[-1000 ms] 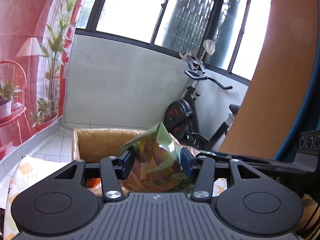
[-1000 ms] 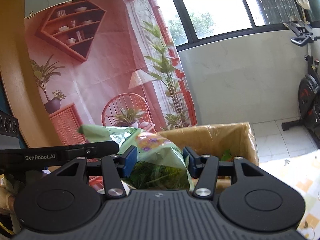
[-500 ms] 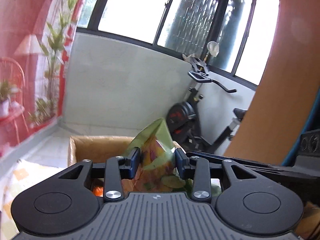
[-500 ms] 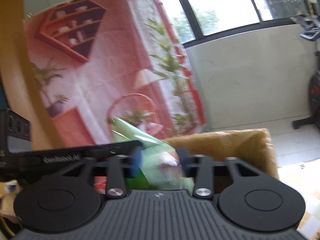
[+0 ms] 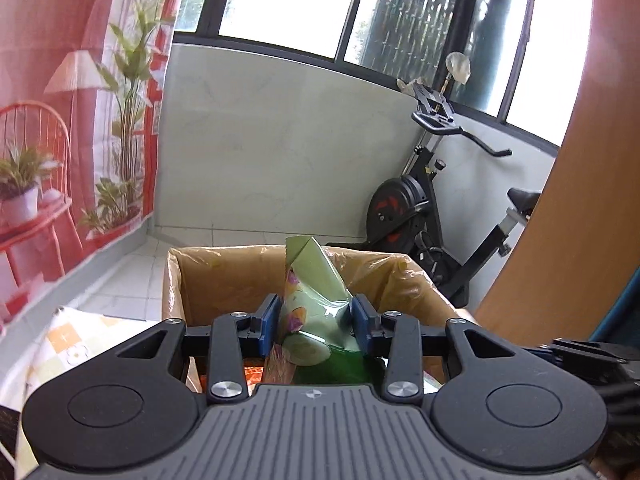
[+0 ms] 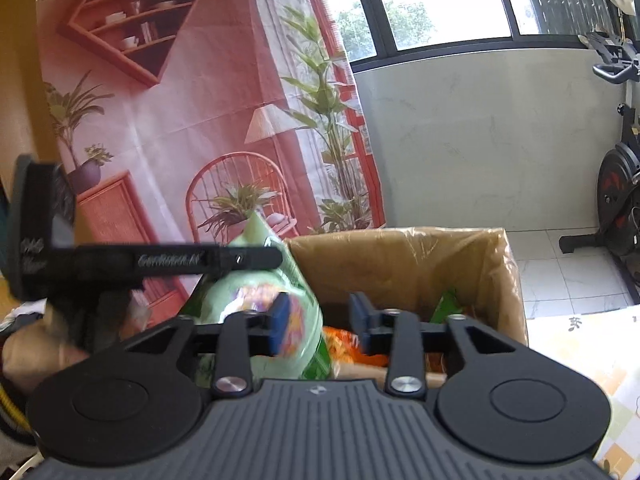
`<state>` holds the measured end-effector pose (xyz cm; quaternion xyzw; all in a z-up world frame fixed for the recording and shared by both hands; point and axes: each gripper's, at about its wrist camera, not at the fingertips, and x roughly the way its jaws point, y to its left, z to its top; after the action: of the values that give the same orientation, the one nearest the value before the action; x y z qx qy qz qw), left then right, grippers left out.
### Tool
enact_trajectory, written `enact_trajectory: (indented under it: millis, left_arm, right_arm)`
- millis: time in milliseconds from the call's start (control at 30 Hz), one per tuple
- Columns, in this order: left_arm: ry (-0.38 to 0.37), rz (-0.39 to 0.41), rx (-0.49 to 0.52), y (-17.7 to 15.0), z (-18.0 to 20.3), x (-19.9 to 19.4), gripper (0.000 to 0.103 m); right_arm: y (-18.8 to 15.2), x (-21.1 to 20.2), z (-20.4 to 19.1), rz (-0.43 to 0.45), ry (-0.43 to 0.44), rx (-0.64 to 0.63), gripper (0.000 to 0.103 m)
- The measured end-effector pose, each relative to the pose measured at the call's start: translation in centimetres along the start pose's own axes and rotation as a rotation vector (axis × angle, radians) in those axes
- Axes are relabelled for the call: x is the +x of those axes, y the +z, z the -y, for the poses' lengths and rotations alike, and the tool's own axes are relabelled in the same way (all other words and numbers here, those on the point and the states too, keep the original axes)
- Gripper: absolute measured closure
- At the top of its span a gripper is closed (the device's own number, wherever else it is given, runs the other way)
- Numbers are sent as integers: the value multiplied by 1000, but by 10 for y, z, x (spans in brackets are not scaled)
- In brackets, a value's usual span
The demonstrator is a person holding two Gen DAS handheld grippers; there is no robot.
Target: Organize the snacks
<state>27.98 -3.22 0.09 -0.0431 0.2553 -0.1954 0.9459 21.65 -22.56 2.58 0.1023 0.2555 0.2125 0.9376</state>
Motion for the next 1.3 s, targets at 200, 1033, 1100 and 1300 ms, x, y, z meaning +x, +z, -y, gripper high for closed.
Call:
enact_trajectory:
  millis: [200, 1033, 1100, 1300]
  left_arm:
    - [17, -14, 3, 3, -1, 1, 61]
    - [38, -13, 14, -2, 1, -3, 58]
    - [41, -13, 21, -2, -1, -5, 58]
    - [52, 2, 23, -5, -2, -11, 58]
  right_arm:
    - [-18, -17, -26, 9, 15, -89, 43]
    - [-62, 17, -66, -76, 0, -179, 37]
    - [-60, 23, -63, -64, -15, -168, 38]
    - [-50, 13, -49, -32, -4, -125, 44]
